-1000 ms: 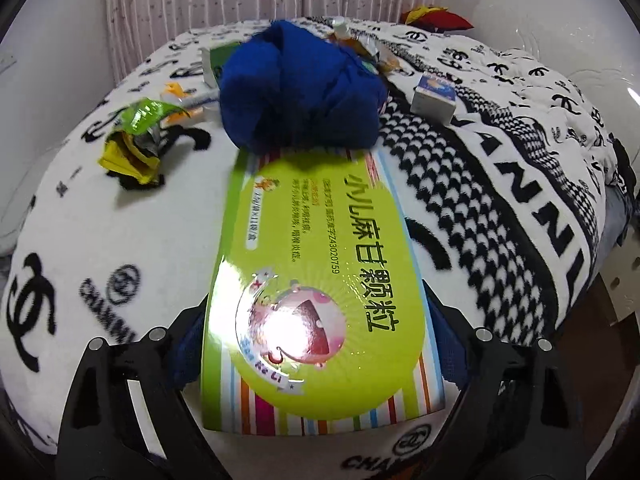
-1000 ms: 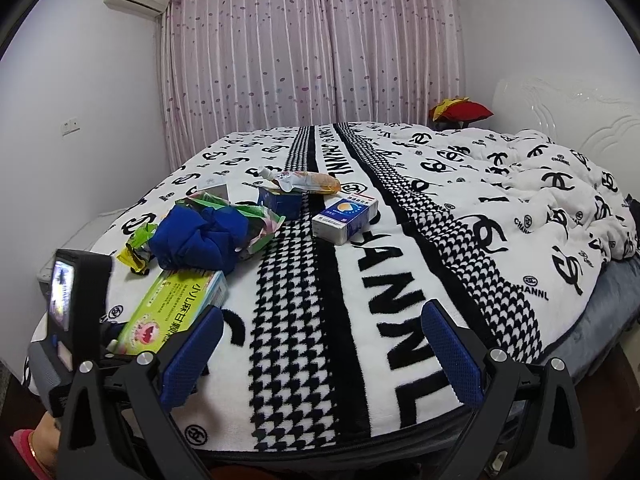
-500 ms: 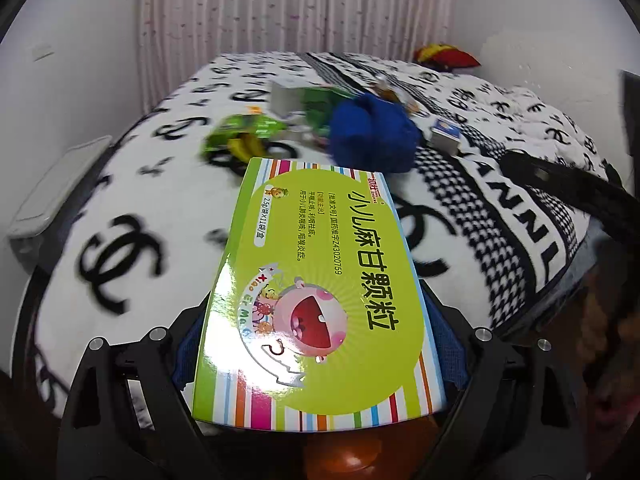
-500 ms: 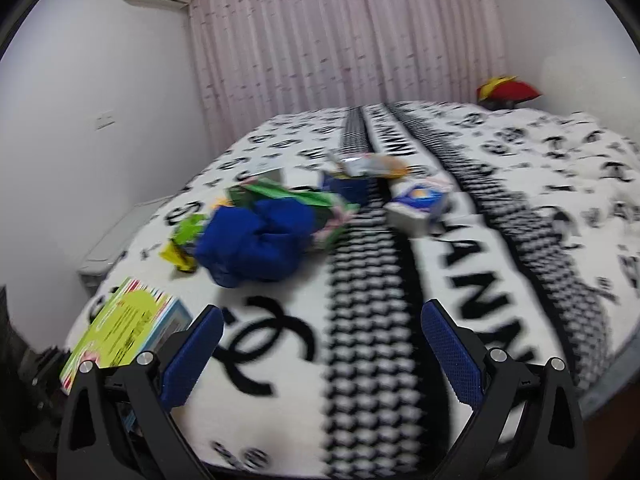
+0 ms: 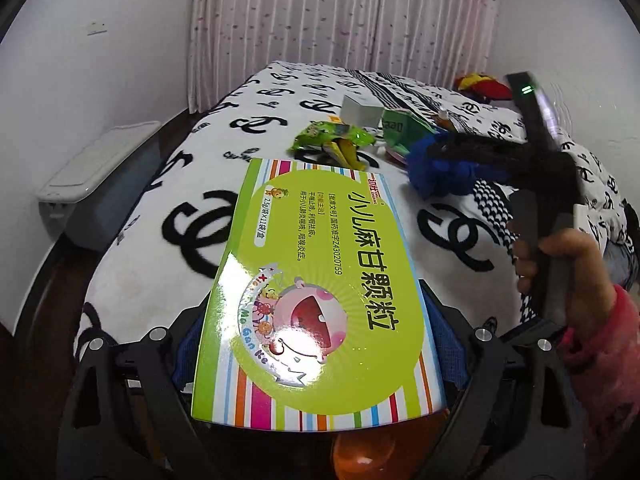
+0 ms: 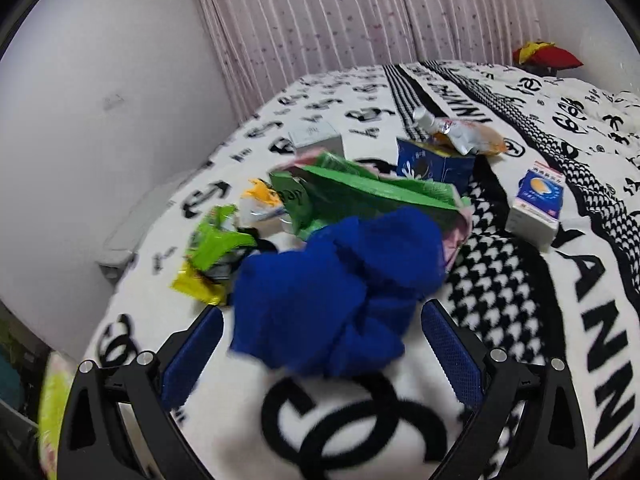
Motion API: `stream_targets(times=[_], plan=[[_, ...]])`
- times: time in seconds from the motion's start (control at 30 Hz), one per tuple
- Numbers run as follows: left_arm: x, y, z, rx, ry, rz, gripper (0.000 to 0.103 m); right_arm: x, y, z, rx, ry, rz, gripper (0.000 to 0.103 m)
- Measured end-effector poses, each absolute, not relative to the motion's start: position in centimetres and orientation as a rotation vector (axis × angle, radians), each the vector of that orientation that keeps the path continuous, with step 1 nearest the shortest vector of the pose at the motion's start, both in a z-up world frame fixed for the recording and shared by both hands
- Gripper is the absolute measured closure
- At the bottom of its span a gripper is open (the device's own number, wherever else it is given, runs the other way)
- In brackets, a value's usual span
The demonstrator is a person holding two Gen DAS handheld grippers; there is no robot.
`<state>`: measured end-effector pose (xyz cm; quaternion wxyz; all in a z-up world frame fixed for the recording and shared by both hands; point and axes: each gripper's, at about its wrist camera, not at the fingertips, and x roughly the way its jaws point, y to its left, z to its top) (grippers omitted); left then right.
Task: Collect trash
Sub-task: 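Carry the box and cloth over the orange bin while both tools open to drop them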
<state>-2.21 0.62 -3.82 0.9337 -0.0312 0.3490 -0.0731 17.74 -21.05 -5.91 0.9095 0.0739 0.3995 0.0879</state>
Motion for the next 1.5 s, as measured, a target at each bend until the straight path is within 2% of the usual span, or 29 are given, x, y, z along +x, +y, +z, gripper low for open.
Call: stream_targets(times=[0.1, 0.27, 0.33, 0.6, 0.93, 1.2, 1.5], plan=[[-2.3, 0.9, -3.9, -0.071, 0.713, -0.149, 0.016, 19.2, -21.0, -7.8, 0.157, 0.880, 0.172, 0.006], [-2.4, 0.8, -4.1, -0.075, 0.717, -0.149, 0.016, 18.9, -21.7, -8.9, 0.162, 0.872, 0.183, 0.034], [-2.3, 0.8, -4.2, -0.074, 0.720, -0.149, 0.016, 18.4, -22.4, -8.7, 0.190, 0.862, 0.195, 0.040], [-2.5, 0.1, -4.2, -0.065, 0.725, -0.170, 0.016, 13.9, -23.4, -5.3, 0.178, 0.772, 0.254, 0.042], [-5.3, -1.1, -4.1, -0.010, 0.785, -0.354, 0.016, 2.3, -24.6, -2.1, 0.070, 0.734, 0.416, 0.042], [-9.7, -3.1, -7.8, 0.027, 0.929, -0.537, 0.016, -5.1, -26.2, -7.0, 0.058, 0.911, 0.460, 0.041], [-11.0, -6.7, -18.1, 0.127, 1.199, -0.569, 0.016, -7.9, -27.0, -16.7, 0.104, 1.156, 0.410, 0.041]])
